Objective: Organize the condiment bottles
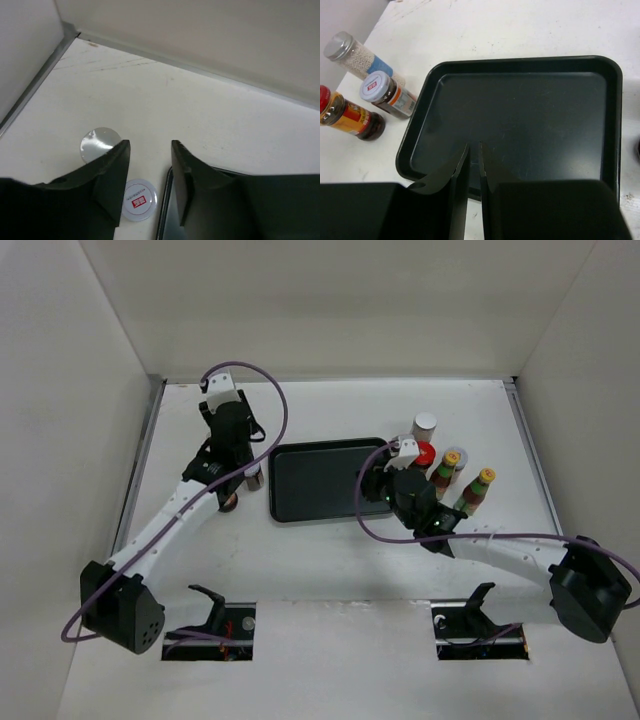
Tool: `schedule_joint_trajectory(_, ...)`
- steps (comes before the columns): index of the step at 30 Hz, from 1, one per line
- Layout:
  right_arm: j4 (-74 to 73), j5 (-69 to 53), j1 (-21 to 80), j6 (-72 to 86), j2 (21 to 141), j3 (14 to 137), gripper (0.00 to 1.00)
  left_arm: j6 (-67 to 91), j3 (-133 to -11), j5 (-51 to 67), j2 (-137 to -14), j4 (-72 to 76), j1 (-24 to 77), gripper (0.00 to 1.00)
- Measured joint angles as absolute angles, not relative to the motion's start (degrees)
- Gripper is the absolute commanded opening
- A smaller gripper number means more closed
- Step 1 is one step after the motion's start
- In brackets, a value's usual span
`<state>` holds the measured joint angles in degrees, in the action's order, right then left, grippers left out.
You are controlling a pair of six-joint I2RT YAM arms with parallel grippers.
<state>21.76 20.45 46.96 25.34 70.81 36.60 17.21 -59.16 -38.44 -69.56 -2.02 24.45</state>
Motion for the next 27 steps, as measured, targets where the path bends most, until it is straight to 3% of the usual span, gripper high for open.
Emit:
schedule_joint_trajectory(6,22.4,19.2,46.9,25.6,70.8,36.6,0.38,15.6,-61.3,-41.1,-73.4,-9.4,21.0,0.71)
schedule_joint_trajectory(15,23.5,18.2,46.2,25.5,71.0,36.6,0.52,16.6,-61.3,-40.8,-76.9,-13.9,16.8,0.73)
schedule_joint_trajectory(27,24.9,18.0,45.0,25.6,71.8,35.7,0.55,21.1,-61.4,-35.2,-84.5,-12.2,11.7,0.73)
